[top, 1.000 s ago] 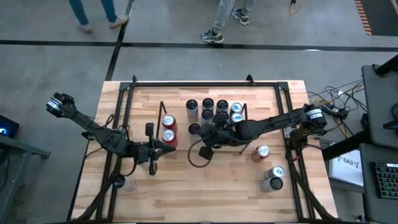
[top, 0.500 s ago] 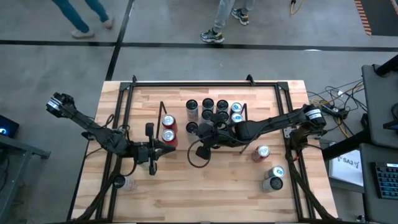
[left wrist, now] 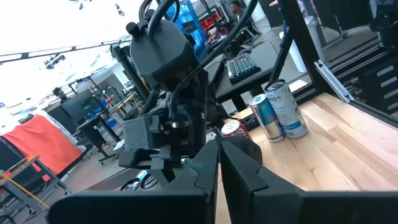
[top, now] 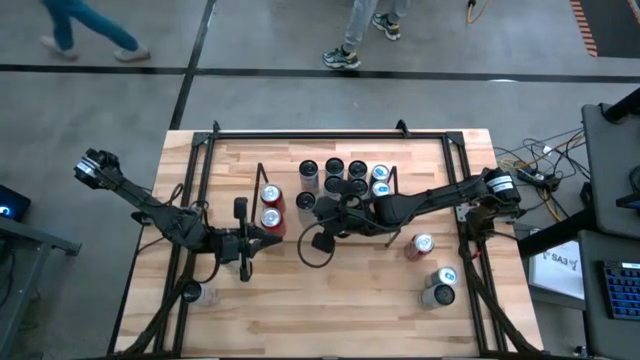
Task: Place canned beverage on shelf
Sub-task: Put the right white and pink soda can on the shelf aligned with the other white and pink soda can
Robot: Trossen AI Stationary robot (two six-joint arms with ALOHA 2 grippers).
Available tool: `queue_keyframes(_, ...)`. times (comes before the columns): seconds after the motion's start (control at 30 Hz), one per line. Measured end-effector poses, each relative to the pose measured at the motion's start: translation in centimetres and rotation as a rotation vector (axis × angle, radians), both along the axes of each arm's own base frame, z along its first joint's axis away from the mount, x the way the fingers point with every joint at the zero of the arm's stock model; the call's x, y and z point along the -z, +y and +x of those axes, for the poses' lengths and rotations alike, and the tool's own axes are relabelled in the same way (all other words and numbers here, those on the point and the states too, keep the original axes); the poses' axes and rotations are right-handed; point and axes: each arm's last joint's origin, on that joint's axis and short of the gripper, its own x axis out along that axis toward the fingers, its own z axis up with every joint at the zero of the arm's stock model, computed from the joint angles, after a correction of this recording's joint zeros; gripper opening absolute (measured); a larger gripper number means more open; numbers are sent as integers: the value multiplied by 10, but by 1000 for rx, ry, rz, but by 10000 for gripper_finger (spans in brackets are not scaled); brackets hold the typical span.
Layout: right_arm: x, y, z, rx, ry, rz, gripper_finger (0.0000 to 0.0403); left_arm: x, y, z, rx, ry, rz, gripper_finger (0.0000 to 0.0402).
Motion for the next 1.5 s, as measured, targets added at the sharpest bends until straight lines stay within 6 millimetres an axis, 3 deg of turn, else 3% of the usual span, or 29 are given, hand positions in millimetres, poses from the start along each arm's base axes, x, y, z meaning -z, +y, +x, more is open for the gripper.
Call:
queue_keyframes(0.3,-10,6,-4,-28,-42,9,13,1,0,0,0,9,6,1)
queue_keyframes(0.53,-20,11,9,-177,-170,-3,13,1,0,0,0,9,12,1)
queue_keyframes(0.97,4,-1,17,-143,-56,-62,13,1,0,0,0,9,17,1)
queue_keyframes(1.5,4,-9,15,-96,-20,-117,13,1,0,0,0,10,17,1)
